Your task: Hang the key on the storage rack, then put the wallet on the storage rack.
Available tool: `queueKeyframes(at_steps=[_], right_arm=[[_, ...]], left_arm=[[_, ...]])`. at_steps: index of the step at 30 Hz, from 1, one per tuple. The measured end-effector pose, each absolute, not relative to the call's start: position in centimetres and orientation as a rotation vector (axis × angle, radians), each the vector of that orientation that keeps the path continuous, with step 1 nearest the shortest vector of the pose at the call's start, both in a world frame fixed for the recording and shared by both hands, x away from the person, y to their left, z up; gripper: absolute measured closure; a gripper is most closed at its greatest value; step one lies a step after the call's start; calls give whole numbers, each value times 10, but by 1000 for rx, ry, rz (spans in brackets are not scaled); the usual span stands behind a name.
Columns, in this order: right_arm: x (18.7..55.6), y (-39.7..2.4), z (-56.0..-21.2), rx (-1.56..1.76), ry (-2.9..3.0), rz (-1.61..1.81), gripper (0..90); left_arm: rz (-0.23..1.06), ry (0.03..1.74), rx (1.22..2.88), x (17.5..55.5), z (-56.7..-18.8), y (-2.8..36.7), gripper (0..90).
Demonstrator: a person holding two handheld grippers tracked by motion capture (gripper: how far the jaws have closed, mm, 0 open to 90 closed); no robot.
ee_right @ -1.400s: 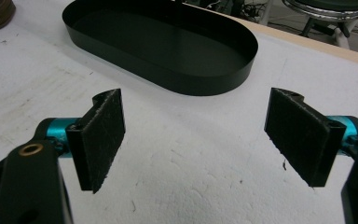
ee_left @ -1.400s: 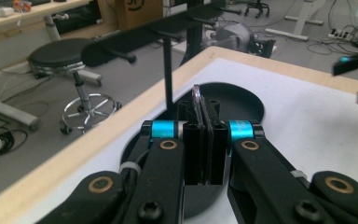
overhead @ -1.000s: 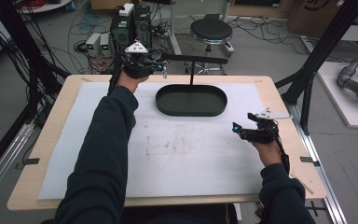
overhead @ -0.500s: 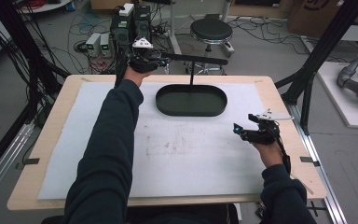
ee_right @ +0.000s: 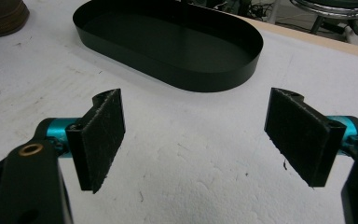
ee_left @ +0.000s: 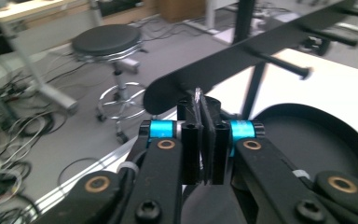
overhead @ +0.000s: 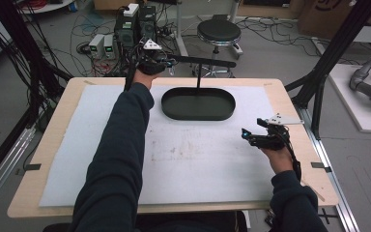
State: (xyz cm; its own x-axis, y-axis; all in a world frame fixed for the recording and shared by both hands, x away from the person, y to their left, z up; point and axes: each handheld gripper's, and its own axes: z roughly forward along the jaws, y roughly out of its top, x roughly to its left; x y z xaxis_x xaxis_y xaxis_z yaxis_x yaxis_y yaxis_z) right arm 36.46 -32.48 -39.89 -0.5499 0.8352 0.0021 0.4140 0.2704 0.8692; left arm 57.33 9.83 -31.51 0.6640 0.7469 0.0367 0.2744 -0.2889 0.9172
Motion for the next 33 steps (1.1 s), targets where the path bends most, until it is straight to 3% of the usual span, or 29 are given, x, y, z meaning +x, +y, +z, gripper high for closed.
queueKeyframes(at_steps=[8, 12, 13, 15, 19, 33], right_arm=[[364, -325, -399, 1119, 2086, 1215, 205], [365, -321, -400, 1099, 2103, 1204, 205], [365, -321, -400, 1099, 2103, 1204, 205], [367, -319, -399, 1096, 2107, 1206, 204], [370, -316, -401, 1089, 2120, 1197, 204], [368, -312, -399, 1082, 2122, 1187, 204]], left_arm=[[599, 925, 1846, 556, -328, 118, 626], [557, 945, 1761, 532, -331, 138, 423], [542, 944, 1729, 525, -332, 142, 423], [539, 938, 1675, 503, -332, 154, 248], [542, 900, 1657, 475, -332, 168, 192], [609, 945, 1622, 404, -343, 212, 192]])
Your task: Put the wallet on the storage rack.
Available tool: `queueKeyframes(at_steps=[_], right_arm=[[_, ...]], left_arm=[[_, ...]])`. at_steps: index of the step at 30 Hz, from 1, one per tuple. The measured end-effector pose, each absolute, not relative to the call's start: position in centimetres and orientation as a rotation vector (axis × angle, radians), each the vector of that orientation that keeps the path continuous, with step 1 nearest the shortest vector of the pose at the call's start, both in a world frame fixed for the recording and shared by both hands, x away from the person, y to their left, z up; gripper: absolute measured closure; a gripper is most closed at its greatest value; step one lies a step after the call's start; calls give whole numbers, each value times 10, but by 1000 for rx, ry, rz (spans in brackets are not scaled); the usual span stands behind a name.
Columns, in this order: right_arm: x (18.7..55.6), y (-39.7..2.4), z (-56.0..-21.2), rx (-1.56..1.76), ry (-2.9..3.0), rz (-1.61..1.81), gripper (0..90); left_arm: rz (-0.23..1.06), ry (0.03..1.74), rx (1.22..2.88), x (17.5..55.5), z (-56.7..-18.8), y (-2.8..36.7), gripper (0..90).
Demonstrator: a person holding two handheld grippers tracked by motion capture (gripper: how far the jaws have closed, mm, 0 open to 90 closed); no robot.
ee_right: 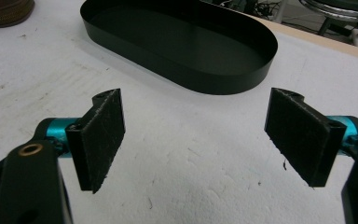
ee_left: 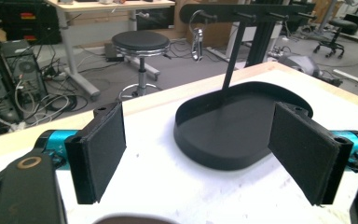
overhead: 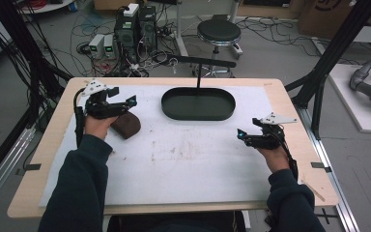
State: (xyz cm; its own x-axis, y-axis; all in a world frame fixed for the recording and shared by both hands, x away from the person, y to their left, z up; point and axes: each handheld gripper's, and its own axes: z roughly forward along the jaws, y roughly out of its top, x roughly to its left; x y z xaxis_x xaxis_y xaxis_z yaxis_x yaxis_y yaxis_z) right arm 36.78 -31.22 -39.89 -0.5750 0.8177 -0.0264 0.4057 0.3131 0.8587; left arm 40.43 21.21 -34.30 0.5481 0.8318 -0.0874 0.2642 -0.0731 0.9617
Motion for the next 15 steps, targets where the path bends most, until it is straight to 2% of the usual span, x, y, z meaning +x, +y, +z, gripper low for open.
queueKeyframes(at_steps=[7, 15], right_arm=[[367, -313, -399, 1094, 2113, 1186, 204], [365, -311, -398, 1083, 2116, 1174, 204]], left_arm=[[605, 1020, 1600, 387, -362, 229, 192], [533, 1205, 1603, 372, -399, 250, 192]])
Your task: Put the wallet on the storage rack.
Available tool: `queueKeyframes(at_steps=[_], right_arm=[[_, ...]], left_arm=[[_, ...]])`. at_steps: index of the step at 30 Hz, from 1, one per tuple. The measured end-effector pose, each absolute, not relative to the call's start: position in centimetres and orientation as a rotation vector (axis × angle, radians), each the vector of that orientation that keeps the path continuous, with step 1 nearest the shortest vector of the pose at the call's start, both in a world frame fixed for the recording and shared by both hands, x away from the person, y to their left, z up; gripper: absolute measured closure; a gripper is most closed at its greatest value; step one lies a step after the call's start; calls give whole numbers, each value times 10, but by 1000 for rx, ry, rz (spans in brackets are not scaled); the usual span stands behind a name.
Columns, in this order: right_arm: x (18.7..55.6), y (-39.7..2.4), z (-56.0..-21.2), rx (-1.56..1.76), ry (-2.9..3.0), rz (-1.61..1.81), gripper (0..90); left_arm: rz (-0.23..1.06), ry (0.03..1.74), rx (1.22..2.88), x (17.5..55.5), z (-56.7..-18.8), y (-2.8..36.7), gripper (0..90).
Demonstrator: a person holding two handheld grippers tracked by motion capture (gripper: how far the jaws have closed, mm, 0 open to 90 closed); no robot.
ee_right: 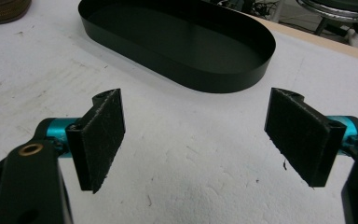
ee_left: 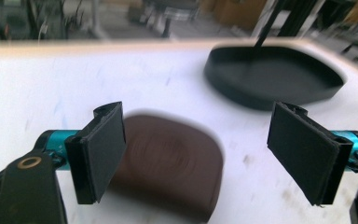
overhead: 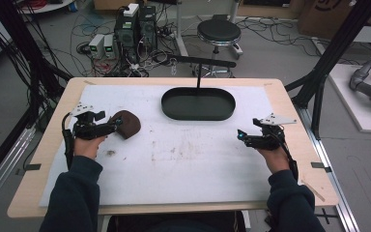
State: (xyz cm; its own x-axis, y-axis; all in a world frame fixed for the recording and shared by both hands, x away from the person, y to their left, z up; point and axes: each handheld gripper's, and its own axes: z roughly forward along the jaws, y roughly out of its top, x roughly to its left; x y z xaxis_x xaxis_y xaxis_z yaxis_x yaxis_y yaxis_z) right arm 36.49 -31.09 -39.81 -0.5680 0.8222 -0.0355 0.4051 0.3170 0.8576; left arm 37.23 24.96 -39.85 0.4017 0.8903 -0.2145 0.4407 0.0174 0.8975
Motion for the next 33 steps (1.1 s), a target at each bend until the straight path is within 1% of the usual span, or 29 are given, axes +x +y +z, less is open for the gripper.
queueKeyframes(at_steps=[1, 2, 4, 5, 8, 12, 13, 15, 18, 21, 22, 23, 24, 25, 26, 28, 32, 33], right_arm=[[365, -311, -398, 1080, 2115, 1173, 204], [365, -311, -398, 1075, 2117, 1173, 204], [364, -311, -398, 1074, 2117, 1174, 204], [364, -311, -398, 1072, 2118, 1175, 205], [364, -311, -398, 1071, 2115, 1173, 204], [365, -311, -398, 1074, 2116, 1174, 205], [365, -311, -398, 1074, 2116, 1174, 205], [365, -311, -398, 1076, 2118, 1172, 204], [366, -310, -399, 1081, 2124, 1167, 205], [366, -309, -400, 1080, 2128, 1159, 205], [366, -309, -400, 1080, 2128, 1159, 205], [366, -310, -400, 1076, 2129, 1161, 206], [366, -310, -400, 1076, 2129, 1161, 206], [366, -310, -399, 1076, 2129, 1160, 205], [366, -311, -399, 1075, 2125, 1160, 206], [366, -311, -399, 1079, 2128, 1160, 206], [366, -310, -400, 1074, 2129, 1158, 206], [365, -310, -399, 1075, 2129, 1158, 206]], left_arm=[[530, 1233, 1601, 372, -403, 251, 193], [516, 1301, 1608, 373, -410, 254, 198], [513, 1332, 1606, 374, -414, 255, 198], [484, 1390, 1620, 377, -421, 254, 198], [462, 1420, 1637, 383, -428, 251, 213], [413, 1488, 1582, 394, -439, 251, 216], [358, 1506, 1561, 401, -443, 251, 216], [358, 1509, 1559, 403, -443, 250, 214], [390, 1509, 1622, 414, -442, 241, 168], [436, 1476, 1705, 426, -442, 233, 179], [436, 1476, 1705, 426, -442, 233, 185], [406, 1421, 1718, 428, -443, 233, 231], [406, 1421, 1718, 428, -443, 233, 294], [397, 1388, 1721, 429, -443, 233, 294], [403, 1356, 1730, 429, -444, 232, 335], [392, 1316, 1745, 429, -444, 231, 385], [355, 1259, 1767, 429, -445, 231, 415], [333, 1223, 1789, 428, -444, 229, 421]])
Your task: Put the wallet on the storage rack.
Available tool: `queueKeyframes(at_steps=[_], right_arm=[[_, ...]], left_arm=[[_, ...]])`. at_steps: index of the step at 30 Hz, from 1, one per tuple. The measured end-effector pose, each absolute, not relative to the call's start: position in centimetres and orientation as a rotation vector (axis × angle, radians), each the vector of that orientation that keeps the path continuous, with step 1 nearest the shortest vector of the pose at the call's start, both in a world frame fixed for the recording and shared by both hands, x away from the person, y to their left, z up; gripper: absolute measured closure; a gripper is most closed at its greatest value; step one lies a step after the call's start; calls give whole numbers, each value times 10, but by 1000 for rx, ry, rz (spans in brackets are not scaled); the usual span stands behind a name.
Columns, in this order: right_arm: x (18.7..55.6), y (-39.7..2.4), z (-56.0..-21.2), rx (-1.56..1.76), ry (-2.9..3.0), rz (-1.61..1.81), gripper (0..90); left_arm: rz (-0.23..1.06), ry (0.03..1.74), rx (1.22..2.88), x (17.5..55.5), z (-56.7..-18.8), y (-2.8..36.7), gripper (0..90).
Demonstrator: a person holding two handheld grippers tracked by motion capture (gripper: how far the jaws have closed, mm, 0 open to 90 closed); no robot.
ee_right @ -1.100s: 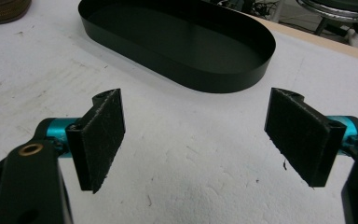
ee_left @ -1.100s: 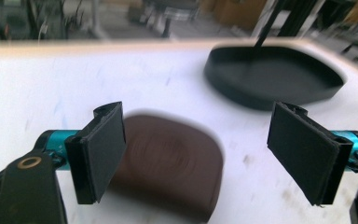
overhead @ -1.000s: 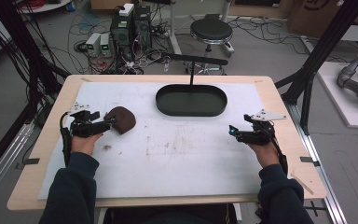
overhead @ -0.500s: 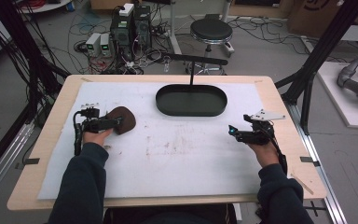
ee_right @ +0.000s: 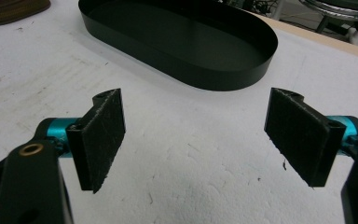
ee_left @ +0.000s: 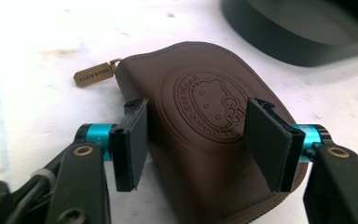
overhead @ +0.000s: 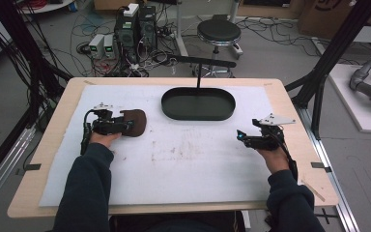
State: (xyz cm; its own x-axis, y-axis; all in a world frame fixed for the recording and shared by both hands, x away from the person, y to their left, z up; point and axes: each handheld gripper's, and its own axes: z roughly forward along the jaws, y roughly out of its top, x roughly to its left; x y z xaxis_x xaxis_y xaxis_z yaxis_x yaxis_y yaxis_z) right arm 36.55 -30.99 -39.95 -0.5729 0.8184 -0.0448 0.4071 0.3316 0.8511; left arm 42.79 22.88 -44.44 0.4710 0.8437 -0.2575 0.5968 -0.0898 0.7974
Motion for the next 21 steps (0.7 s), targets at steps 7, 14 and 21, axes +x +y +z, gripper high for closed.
queueKeyframes(at_steps=[7, 14, 21], right_arm=[[365, -311, -399, 1080, 2124, 1162, 206], [364, -311, -398, 1079, 2122, 1162, 206], [364, -312, -398, 1080, 2124, 1165, 208]], left_arm=[[240, 1131, 1867, 421, -440, 226, 510], [167, 1071, 1931, 412, -435, 222, 518], [165, 1209, 1798, 403, -435, 220, 227]])
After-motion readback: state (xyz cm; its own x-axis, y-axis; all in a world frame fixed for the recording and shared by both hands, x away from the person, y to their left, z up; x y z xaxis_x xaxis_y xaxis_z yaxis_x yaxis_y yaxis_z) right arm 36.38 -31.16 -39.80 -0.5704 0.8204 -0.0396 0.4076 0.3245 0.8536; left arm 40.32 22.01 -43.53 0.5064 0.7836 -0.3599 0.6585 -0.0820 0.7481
